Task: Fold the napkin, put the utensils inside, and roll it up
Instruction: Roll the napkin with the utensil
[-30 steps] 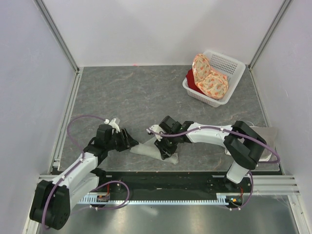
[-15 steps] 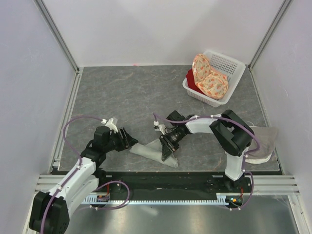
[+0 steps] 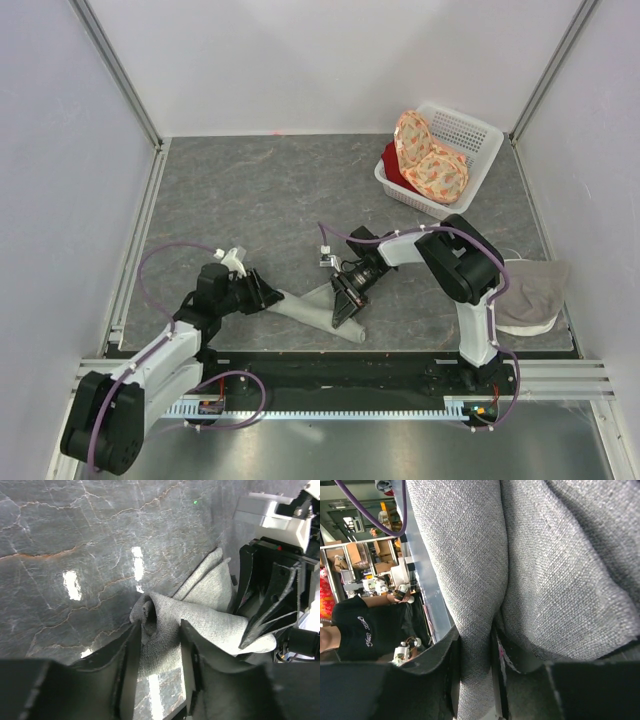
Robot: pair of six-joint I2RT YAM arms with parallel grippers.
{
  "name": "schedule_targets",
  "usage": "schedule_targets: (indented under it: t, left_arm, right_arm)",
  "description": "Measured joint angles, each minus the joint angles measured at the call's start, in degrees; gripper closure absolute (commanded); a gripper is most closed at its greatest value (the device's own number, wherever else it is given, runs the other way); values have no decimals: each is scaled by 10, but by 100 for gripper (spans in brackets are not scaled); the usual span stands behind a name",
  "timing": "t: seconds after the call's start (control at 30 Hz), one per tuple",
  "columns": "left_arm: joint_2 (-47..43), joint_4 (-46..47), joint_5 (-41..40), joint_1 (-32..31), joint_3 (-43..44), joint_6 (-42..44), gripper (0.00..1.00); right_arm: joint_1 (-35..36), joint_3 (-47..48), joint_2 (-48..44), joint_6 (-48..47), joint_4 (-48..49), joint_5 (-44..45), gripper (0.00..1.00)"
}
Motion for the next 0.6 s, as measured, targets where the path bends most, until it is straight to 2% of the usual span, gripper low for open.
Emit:
schedule_targets:
  t: [0.2, 0.27, 0.6]
  left_arm:
    - [58, 39, 13, 0, 0, 2, 93]
    - [73, 43, 14, 0, 3, 2, 98]
    - [96, -1, 13, 0, 46, 2, 98]
  right_arm:
    - [1, 10, -7, 9, -19, 7, 42]
    - [2, 14, -24, 12, -26, 31, 37]
    - [3, 17, -212, 10, -15, 301, 27]
